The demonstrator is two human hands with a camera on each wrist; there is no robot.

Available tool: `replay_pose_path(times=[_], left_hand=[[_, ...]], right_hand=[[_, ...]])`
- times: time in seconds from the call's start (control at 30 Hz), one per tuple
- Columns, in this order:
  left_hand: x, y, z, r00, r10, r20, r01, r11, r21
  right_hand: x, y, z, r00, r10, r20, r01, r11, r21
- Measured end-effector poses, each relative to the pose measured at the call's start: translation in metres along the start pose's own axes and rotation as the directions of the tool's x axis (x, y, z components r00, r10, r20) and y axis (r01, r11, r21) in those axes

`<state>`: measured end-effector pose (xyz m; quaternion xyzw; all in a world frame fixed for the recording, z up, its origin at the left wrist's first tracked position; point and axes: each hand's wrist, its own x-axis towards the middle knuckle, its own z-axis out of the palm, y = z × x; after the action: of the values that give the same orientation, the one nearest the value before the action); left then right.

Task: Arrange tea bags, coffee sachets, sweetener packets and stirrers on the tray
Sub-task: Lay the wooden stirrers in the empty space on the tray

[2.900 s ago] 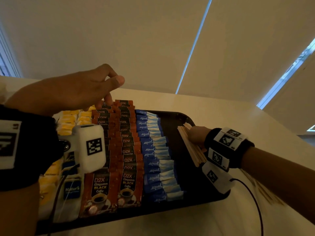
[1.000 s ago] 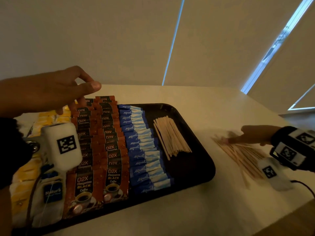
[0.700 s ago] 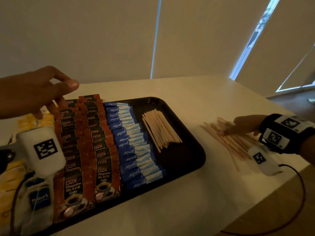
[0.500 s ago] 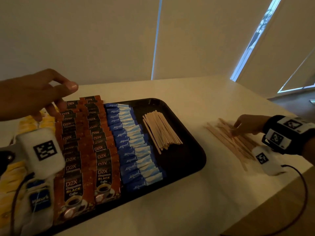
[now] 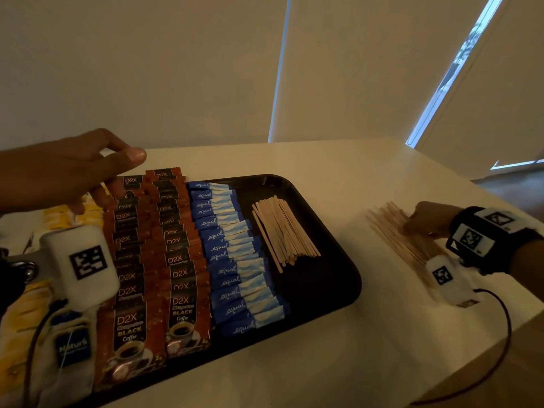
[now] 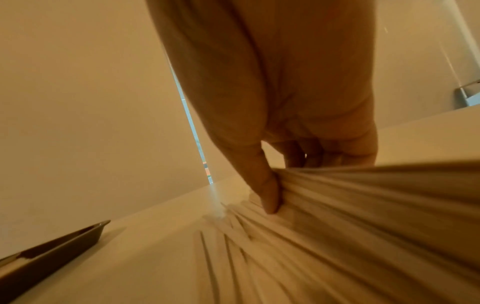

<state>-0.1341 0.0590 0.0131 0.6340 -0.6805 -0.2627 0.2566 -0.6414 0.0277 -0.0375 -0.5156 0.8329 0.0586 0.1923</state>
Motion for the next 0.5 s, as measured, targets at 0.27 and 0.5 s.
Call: replay_pose_path(times=[0.27, 0.5], left_hand=[[-0.002, 0.002, 0.003, 1.000, 0.015, -0.004, -0.015, 1.000, -0.008], [-0.003, 0.001, 0.001, 1.000, 0.000, 0.004, 0.000, 1.000, 0.000]], right_hand=[[-0.015, -0.024, 0.012, 0.999, 0.003, 0.047, 0.008, 0.976, -0.218], [-0.006, -0.025, 0.019, 0.993, -0.098, -0.068, 0.091, 0.990, -0.104]])
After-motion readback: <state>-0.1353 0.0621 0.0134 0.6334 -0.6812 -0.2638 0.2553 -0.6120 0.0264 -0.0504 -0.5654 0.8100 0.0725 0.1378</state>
